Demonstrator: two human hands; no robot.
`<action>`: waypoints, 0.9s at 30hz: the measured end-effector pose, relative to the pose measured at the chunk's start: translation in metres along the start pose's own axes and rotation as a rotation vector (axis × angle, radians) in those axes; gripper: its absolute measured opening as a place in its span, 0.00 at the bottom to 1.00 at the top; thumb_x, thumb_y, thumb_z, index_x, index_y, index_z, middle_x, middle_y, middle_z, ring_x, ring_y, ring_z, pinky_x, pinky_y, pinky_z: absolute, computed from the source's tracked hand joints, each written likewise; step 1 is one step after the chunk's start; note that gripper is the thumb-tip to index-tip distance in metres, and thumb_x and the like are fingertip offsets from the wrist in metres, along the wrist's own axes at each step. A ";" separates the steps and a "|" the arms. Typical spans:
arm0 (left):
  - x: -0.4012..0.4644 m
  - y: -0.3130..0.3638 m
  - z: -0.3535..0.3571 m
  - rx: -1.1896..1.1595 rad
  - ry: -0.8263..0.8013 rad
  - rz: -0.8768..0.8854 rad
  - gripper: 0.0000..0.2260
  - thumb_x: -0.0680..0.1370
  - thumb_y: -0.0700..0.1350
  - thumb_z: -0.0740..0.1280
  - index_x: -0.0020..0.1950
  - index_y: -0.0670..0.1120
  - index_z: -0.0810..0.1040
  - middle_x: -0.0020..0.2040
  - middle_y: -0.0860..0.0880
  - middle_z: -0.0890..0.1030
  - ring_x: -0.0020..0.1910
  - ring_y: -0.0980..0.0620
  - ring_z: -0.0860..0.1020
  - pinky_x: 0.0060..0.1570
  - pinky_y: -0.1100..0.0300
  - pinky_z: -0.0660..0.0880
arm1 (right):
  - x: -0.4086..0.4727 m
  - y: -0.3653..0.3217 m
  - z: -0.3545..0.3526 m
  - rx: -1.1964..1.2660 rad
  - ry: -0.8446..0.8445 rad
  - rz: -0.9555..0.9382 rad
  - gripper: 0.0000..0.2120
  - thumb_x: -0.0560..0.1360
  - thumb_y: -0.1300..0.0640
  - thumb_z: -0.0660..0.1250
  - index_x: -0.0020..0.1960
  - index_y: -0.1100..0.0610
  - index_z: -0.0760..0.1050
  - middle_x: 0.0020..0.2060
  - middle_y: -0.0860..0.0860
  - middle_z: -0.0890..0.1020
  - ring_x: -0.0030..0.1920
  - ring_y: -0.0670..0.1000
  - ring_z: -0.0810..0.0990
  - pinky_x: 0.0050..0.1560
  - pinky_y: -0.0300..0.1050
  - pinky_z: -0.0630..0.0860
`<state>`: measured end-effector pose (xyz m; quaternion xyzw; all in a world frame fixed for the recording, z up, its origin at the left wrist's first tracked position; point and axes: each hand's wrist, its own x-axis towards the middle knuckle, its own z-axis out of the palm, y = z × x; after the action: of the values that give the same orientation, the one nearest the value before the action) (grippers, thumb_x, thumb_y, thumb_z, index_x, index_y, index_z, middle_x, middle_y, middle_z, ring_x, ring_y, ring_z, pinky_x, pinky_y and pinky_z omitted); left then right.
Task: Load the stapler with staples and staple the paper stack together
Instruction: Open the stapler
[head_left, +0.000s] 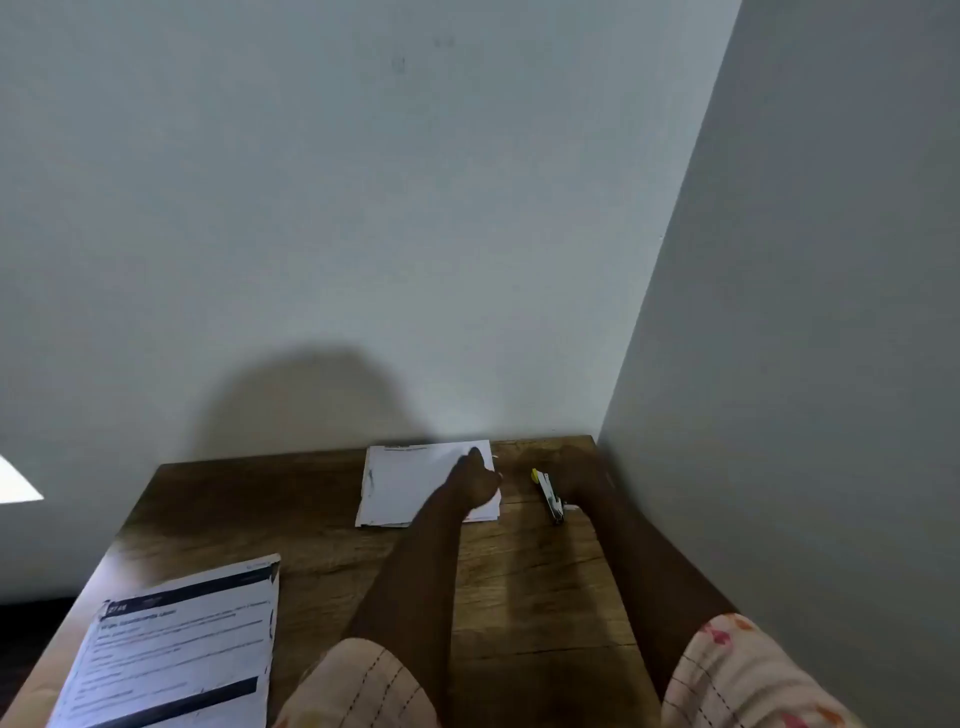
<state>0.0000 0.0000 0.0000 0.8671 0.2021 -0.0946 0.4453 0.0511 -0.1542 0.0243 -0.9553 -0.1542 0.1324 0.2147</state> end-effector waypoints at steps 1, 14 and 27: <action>0.001 0.001 0.006 -0.005 -0.051 -0.006 0.24 0.80 0.40 0.61 0.74 0.35 0.60 0.74 0.37 0.66 0.72 0.41 0.66 0.67 0.55 0.66 | 0.002 0.002 0.004 0.032 0.001 0.018 0.11 0.79 0.60 0.59 0.47 0.64 0.79 0.58 0.61 0.80 0.58 0.58 0.78 0.48 0.40 0.69; 0.015 0.008 0.075 -0.160 -0.214 0.086 0.17 0.79 0.34 0.61 0.68 0.37 0.72 0.66 0.36 0.75 0.66 0.39 0.73 0.70 0.49 0.68 | 0.019 0.035 0.035 0.164 -0.072 0.187 0.08 0.74 0.69 0.61 0.43 0.73 0.78 0.46 0.65 0.82 0.50 0.62 0.80 0.40 0.47 0.71; 0.016 -0.006 0.101 -0.445 -0.127 -0.104 0.16 0.80 0.32 0.58 0.67 0.39 0.74 0.64 0.37 0.77 0.61 0.38 0.77 0.44 0.67 0.75 | 0.009 0.028 0.058 0.332 0.103 0.304 0.12 0.77 0.64 0.61 0.56 0.69 0.77 0.55 0.64 0.79 0.56 0.61 0.79 0.48 0.44 0.74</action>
<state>0.0132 -0.0746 -0.0688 0.7285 0.2340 -0.1247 0.6317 0.0475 -0.1532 -0.0406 -0.9247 0.0266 0.1376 0.3540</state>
